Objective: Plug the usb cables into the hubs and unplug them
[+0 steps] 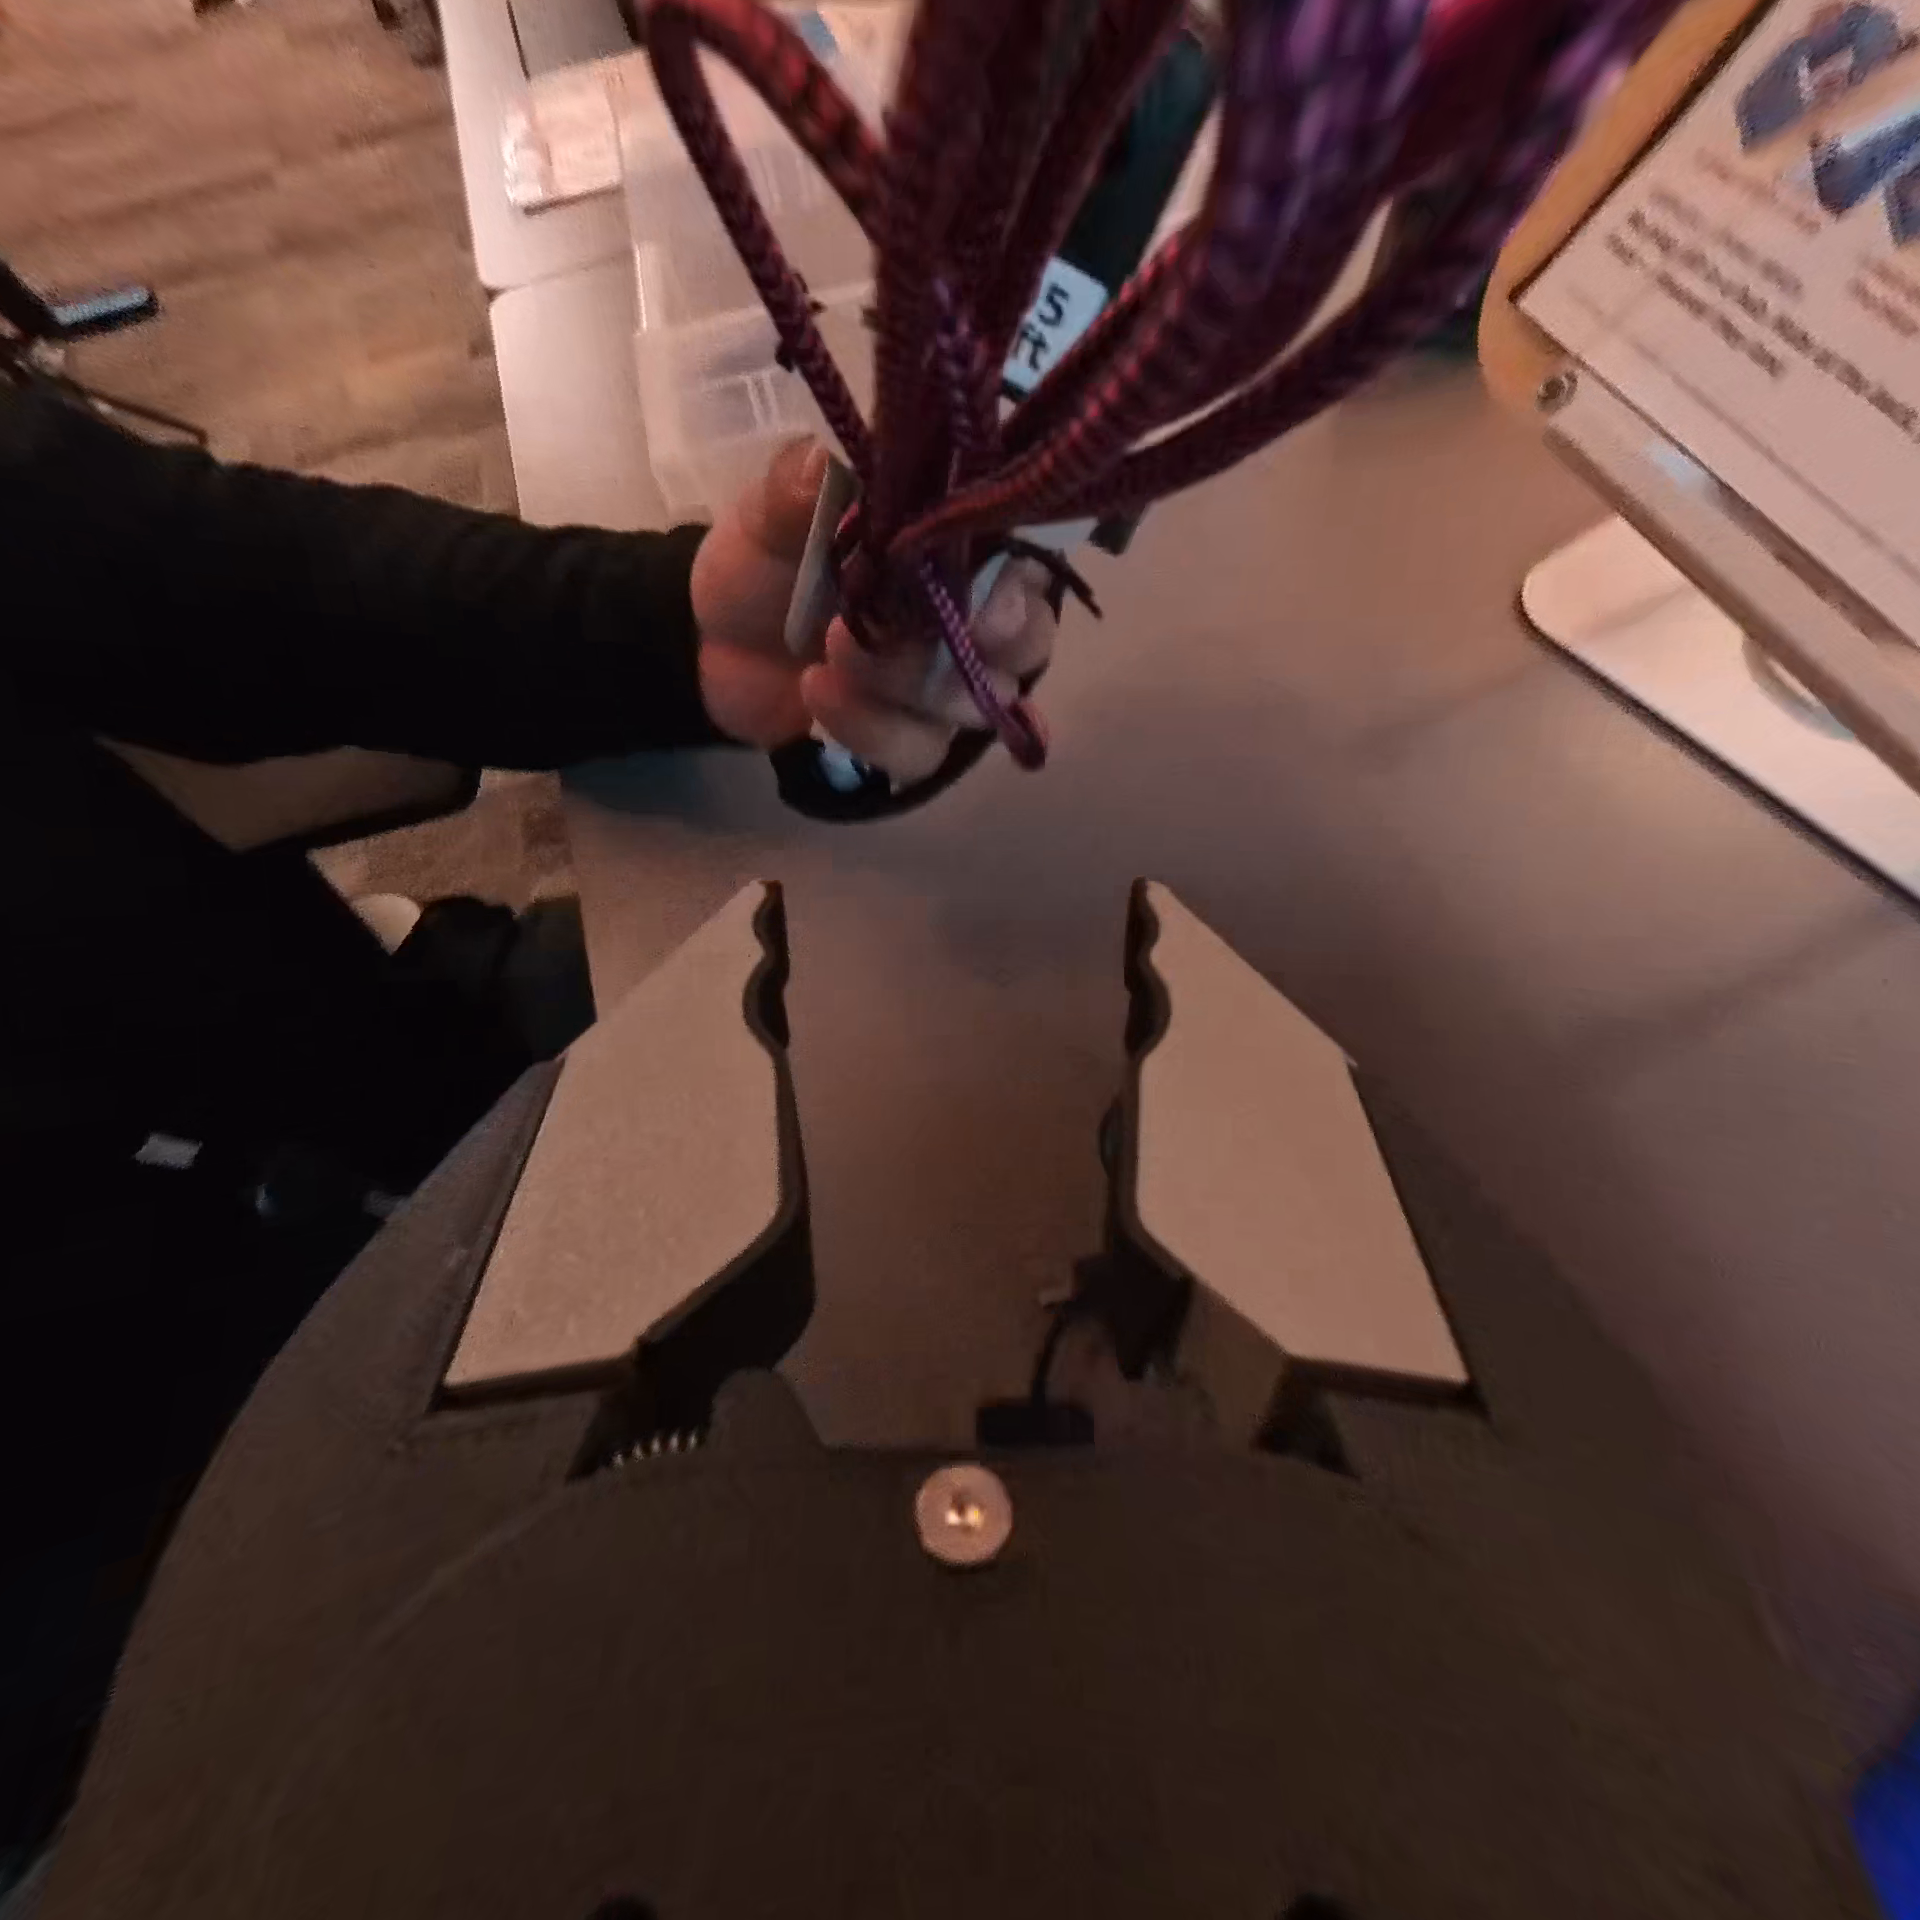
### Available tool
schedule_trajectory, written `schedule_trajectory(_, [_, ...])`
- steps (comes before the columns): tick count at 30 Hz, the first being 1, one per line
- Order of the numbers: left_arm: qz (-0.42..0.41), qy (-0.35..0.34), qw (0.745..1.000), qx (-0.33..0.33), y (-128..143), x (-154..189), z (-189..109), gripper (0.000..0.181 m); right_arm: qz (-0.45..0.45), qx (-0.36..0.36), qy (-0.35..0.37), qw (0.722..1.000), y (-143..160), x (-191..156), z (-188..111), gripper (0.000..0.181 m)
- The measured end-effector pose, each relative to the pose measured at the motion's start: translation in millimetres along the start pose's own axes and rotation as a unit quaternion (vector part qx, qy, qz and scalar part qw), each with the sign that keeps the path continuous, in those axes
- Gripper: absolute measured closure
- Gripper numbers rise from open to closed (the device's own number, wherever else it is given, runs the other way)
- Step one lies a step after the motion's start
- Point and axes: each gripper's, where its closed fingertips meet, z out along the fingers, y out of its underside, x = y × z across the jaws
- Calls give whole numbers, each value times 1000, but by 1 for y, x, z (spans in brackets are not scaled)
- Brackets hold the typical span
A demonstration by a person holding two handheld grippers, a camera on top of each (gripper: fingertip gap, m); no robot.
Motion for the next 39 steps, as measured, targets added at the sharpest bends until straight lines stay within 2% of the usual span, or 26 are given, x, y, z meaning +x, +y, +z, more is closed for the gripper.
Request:
schedule_trajectory(3, [-16, 40, 999, -8, 10, 9, 10, 177, -9, 35, 11, 999, -3, -8, 23, 122])
schedule_trajectory(4, [-20, 48, 998, -17, 14, 11, 13, 176, -12, 47, 19, 999, -6, -8, 27, 132])
schedule_trajectory(6, [-28, 61, 997, -29, 21, 13, 16, 176, -36, 68, 44, 996, -10, -6, 25, 177])
schedule_trajectory(9, [-21, 48, 998, -39, 24, 9, 17, 175, -59, 36, 87, 994, -1, 1, 20, 178])
schedule_trajectory(12, [0, 1, 998, -68, 26, -3, 14, 174, -57, 7, 142, 988, 13, 12, 1, 178])
schedule_trajectory(17, [78, -65, 981, -163, 46, -12, 9, 163, 8, 49, 231, 972, 36, 22, -69, 177])
schedule_trajectory(19, [136, -114, 946, -269, 77, -28, 7, 158, 33, 67, 246, 966, 50, 18, -94, 177])
schedule_trajectory(21, [194, -138, 896, -375, 113, -44, 7, 140, 60, 98, 247, 962, 60, 14, -111, 178])
schedule_trajectory(26, [286, -135, 779, -541, 180, -75, 12, 121, 128, 187, 214, 950, 72, 6, -139, 179])
schedule_trajectory(29, [380, -159, 688, -598, 192, -107, 5, 122, 148, 233, 196, 941, 73, -1, -155, 178])
schedule_trajectory(31, [439, -168, 629, -620, 191, -124, -1, 130, 160, 252, 188, 936, 76, -3, -162, 179])
schedule_trajectory(32, [460, -168, 607, -626, 191, -130, -2, 137, 168, 260, 182, 933, 78, -4, -164, 180])
schedule_trajectory(33, [474, -164, 597, -626, 193, -133, -2, 147, 177, 264, 174, 932, 81, -5, -164, 181])
schedule_trajectory(35, [482, -148, 599, -622, 199, -133, 1, 160, 189, 259, 166, 932, 88, -4, -159, 181])
schedule_trajectory(39, [482, -147, 620, -601, 204, -135, 10, 160, 193, 251, 171, 933, 93, 1, -152, 180])
